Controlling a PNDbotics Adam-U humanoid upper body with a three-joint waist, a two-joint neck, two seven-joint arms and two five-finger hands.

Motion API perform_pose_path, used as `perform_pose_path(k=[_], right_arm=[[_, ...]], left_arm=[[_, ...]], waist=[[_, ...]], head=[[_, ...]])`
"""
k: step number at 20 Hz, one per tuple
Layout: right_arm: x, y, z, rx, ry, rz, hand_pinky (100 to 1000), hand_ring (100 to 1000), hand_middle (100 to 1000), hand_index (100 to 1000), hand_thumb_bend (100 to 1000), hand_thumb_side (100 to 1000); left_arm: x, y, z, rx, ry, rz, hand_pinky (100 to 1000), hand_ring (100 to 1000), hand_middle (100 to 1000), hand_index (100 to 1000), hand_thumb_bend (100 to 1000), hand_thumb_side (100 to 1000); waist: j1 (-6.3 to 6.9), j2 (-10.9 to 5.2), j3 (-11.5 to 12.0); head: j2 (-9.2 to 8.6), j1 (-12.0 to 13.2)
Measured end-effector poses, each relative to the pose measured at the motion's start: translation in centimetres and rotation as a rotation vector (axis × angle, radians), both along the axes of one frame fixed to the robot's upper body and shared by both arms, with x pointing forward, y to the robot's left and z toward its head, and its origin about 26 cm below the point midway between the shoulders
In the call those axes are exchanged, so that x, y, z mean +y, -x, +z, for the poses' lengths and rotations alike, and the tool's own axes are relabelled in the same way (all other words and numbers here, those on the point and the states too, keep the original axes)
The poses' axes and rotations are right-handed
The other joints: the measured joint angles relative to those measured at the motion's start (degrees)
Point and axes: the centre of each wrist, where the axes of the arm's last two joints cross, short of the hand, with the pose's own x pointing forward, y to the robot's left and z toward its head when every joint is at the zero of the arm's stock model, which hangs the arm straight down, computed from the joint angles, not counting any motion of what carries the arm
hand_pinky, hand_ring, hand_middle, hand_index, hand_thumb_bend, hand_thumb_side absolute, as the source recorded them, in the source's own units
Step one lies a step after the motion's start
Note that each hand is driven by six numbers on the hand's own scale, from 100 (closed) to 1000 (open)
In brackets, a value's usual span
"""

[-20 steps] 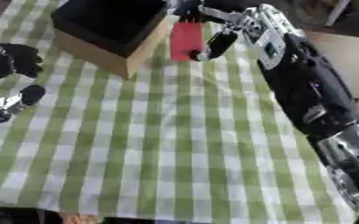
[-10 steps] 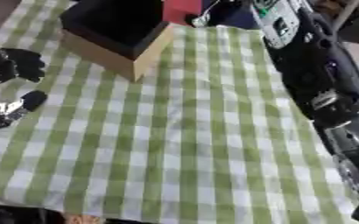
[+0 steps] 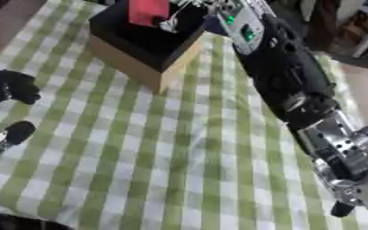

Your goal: Pick up objects on the table and place them in the box.

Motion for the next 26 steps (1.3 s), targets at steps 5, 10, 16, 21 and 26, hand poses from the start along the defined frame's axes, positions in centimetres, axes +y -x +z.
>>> perform_pose_path(k=[5,10,16,21,26], right_arm=[[-0.6,-0.5,-1.0,0.040,0.017,-0.023,770,734,591,821,309,100],[-1.5,-1.2,-2.2,0.110,0.079,-0.069,780,763,671,839,283,100],[-1.6,-1.3,-2.4,0.119,0.110,-0.092,824,837,891,915,401,150],[-1.7,-1.3,-2.4,0.099,0.119,-0.119,841,872,961,959,452,229],[-1.7,-1.3,-2.4,0.081,0.116,-0.134,838,872,956,959,444,219]], left_arm=[[-0.3,0.0,0.3,-0.008,-0.004,-0.016,680,662,624,784,574,480],[-0.3,0.0,0.5,-0.011,-0.007,-0.020,680,661,624,784,572,481],[-0.3,0.0,0.5,-0.010,-0.009,-0.022,681,660,624,785,572,482],[-0.3,0.0,0.5,-0.010,-0.010,-0.024,681,661,624,785,570,484],[-0.3,0.0,0.5,-0.011,-0.011,-0.025,682,661,624,785,570,484]], waist=[[-0.35,0.82,0.5],[-0.53,1.06,0.5],[-0.57,1.26,0.5],[-0.58,1.43,0.3],[-0.58,1.44,0.1]], head=[[-0.28,-1.3],[-0.30,-1.5],[-0.31,-1.6],[-0.31,-1.7],[-0.31,-1.7]])
